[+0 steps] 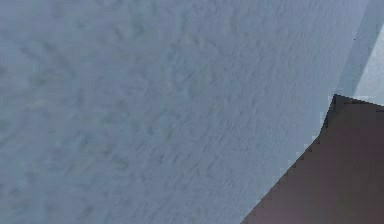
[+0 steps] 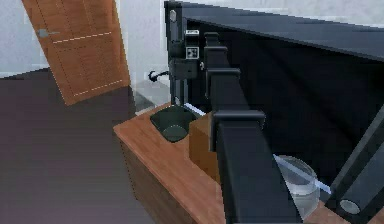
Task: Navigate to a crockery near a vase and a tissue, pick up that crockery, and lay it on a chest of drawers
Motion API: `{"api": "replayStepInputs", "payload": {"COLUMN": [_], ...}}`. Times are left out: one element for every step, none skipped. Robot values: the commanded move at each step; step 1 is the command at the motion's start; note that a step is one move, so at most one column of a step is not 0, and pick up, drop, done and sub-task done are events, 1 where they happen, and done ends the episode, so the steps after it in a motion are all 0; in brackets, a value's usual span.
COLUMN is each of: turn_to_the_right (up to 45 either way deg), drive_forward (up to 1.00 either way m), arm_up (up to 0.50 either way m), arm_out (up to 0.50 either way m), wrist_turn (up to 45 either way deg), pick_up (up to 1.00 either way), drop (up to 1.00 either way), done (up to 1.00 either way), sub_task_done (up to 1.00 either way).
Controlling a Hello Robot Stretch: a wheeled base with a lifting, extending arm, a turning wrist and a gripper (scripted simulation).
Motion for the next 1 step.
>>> {"api": "replayStepInputs", "payload": {"turn_to_the_right": [0.0], "drive_forward": [0.00], "arm_up": [-0.28], "arm_out": [0.00], "wrist_turn": [0.0], "pick_up": [0.00], "drop": [0.00], "done": [0.00], "sub_task_done": [0.00]}}
